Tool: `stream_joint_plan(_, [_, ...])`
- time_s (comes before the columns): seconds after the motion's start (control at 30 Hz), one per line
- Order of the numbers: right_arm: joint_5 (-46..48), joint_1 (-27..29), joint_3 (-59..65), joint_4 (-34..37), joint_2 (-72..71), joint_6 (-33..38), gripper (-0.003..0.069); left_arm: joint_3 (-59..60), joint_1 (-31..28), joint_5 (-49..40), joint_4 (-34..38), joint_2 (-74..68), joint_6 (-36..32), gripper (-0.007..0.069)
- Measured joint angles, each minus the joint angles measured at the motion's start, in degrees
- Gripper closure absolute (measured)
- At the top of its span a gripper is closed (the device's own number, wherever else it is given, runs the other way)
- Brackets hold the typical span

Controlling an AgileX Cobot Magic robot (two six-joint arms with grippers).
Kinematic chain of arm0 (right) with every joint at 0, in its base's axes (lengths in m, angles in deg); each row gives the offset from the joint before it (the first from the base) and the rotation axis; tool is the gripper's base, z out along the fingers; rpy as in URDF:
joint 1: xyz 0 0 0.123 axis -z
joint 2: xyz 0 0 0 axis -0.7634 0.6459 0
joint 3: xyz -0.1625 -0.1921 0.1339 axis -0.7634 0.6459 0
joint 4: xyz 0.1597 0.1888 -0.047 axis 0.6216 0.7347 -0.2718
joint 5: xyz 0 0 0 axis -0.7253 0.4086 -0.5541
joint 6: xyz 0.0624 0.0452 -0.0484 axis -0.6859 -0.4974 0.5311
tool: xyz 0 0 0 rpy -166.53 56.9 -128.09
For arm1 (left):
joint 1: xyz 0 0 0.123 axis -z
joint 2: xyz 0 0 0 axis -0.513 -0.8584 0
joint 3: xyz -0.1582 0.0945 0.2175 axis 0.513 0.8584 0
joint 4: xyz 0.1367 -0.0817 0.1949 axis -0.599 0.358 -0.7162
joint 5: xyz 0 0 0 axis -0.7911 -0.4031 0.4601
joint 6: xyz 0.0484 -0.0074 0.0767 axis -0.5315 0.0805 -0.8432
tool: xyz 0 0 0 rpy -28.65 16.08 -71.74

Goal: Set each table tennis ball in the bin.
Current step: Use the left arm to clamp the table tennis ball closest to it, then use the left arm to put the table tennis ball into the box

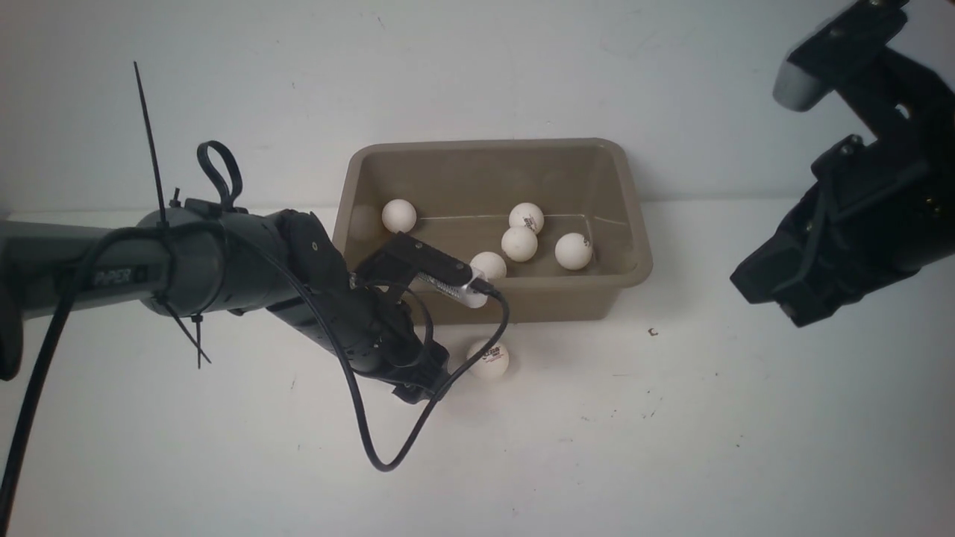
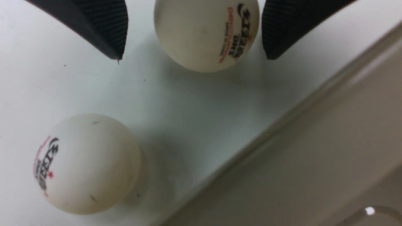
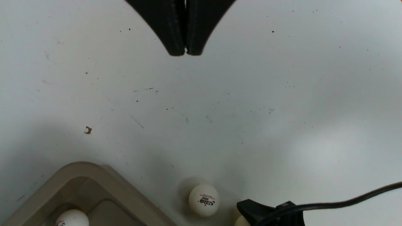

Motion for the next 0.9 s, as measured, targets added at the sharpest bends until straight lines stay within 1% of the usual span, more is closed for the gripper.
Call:
stream_joint_plan(0.1, [0.00, 0.00, 0.00, 0.00, 0.00, 0.00, 0.0675, 0.00, 0.00, 0.45, 0.30, 0.00, 0.40, 0.0132])
stream_joint_plan(0.17, [0.00, 0.00, 0.00, 0.00, 0.00, 0.00, 0.0675, 0.00, 0.00, 0.63, 0.43, 0.00, 1.61, 0.0187])
stream_joint_plan(0.23, [0.00, 0.00, 0.00, 0.00, 0.00, 0.00, 0.0675, 0.00, 0.00, 0.58, 0.38, 0.00, 2.55, 0.0260])
stream_joint_plan(0.27, [0.00, 0.00, 0.00, 0.00, 0.00, 0.00, 0.0675, -0.07, 0.00, 0.19, 0.15, 0.00, 3.16, 0.0279])
stream_joint_plan(0.43, [0.00, 0.00, 0.00, -0.05, 0.00, 0.00, 0.0675, -0.30, 0.00, -4.18, -3.01, 0.72, 5.33, 0.0272])
stream_joint_plan(0.5, [0.00, 0.00, 0.00, -0.05, 0.00, 0.06, 0.0675, -0.25, 0.07, -6.20, -5.41, 2.68, 7.25, 0.0272])
stream_joint_plan(0.63, [-0.06, 0.00, 0.00, -0.17, 0.00, 0.72, 0.0675, -1.12, 0.09, -6.14, -9.22, 9.14, 10.86, 0.0272])
stream_joint_plan(0.77, [-0.23, 0.00, 0.00, -0.18, 0.00, 0.90, 0.0675, -8.05, 0.09, -2.53, -14.66, 12.75, 14.10, 0.0272])
stream_joint_plan(0.9, [-0.23, 0.00, 0.00, -0.18, 0.00, 0.98, 0.0675, -17.18, 0.09, -3.39, -20.82, 6.83, 17.97, 0.0272])
